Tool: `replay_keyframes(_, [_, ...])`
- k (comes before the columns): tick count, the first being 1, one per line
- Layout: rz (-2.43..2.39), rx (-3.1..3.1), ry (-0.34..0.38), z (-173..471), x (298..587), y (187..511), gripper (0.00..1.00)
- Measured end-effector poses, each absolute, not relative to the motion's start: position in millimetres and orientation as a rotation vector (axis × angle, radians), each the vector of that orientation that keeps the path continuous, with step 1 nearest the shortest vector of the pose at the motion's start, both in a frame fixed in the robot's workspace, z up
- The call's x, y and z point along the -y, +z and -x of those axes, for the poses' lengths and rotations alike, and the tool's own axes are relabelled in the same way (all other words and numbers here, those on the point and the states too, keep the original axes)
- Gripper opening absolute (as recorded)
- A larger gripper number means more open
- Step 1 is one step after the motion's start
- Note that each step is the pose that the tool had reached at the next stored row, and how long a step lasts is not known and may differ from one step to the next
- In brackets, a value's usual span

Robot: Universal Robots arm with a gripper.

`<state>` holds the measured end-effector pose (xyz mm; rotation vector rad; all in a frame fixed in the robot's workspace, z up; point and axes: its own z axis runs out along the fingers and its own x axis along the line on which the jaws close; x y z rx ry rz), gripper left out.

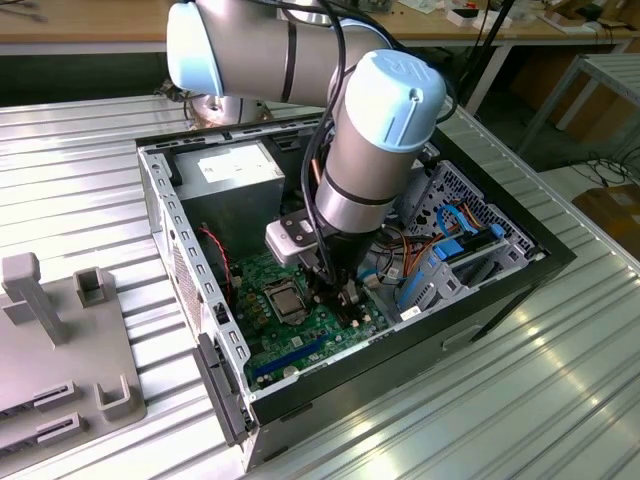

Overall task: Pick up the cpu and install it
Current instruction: 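Install the first cpu locking lever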

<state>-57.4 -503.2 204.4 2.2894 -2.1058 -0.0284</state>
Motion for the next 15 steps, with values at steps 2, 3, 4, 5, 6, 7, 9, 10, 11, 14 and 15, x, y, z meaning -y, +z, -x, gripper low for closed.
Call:
replay_keyframes(2, [-2.290,2.106,-0.027,57.9,503.2,204.4,0.11])
replay_keyframes(3, [-2.290,2.107,-0.026,59.6,503.2,204.4,0.11])
replay_keyframes(4, [-2.291,2.107,-0.024,60.8,503.2,204.4,0.11])
replay_keyframes(5, [-2.291,2.107,-0.024,59.9,503.2,204.3,0.11])
replay_keyframes(6, [-2.290,2.107,-0.023,58.6,503.2,203.6,0.11])
replay_keyframes(7, [-2.290,2.106,-0.022,57.5,503.2,203.2,0.11])
replay_keyframes(9, [-2.290,2.106,-0.022,56.2,503.2,202.6,0.11])
replay_keyframes(10, [-2.290,2.106,-0.022,55.8,503.2,202.3,0.11])
replay_keyframes(11, [-2.290,2.106,-0.022,55.5,503.2,202.3,0.11])
replay_keyframes(14, [-2.289,2.106,-0.020,54.5,503.2,201.8,0.11])
replay_keyframes(15, [-2.289,2.105,-0.020,54.3,503.2,201.7,0.11])
